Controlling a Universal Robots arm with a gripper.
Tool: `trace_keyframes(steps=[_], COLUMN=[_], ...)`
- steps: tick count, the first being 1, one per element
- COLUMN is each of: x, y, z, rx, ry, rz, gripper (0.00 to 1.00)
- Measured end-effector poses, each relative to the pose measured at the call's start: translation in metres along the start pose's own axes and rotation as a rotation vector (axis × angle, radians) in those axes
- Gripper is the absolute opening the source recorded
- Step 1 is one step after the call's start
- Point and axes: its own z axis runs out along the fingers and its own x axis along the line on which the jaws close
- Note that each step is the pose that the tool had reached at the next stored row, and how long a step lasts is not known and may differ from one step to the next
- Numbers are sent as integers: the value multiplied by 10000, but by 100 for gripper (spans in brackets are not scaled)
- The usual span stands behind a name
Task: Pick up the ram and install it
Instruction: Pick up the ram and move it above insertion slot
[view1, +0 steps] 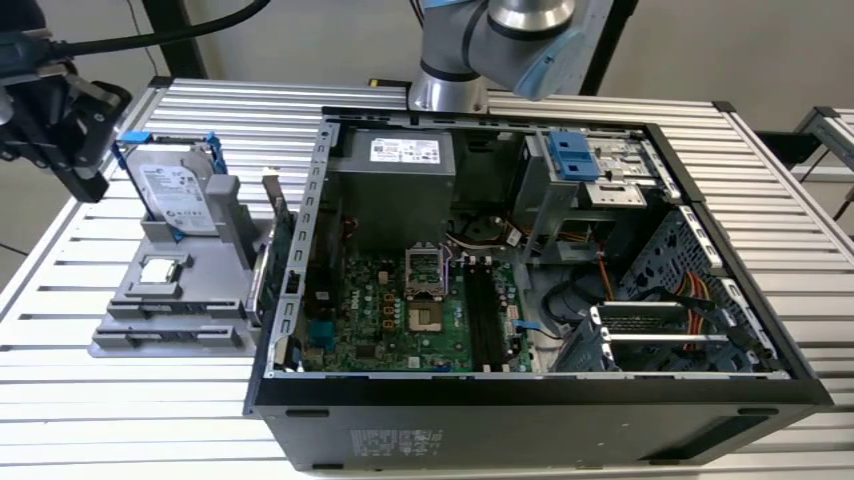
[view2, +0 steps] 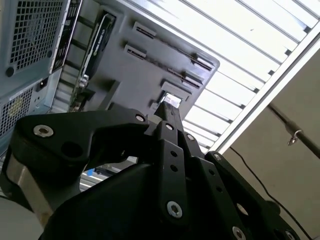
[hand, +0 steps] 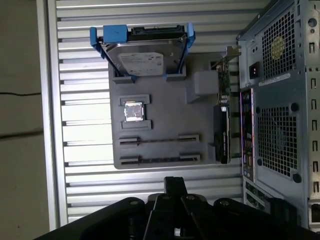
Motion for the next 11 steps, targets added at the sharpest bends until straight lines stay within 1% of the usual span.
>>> trace_keyframes(steps=[5, 11], x=[40, 65], y=[-8, -53], z=[1, 3], rx=[-1, -1], ry=[-1, 1], rz=[-1, -40], gripper=[0, 0])
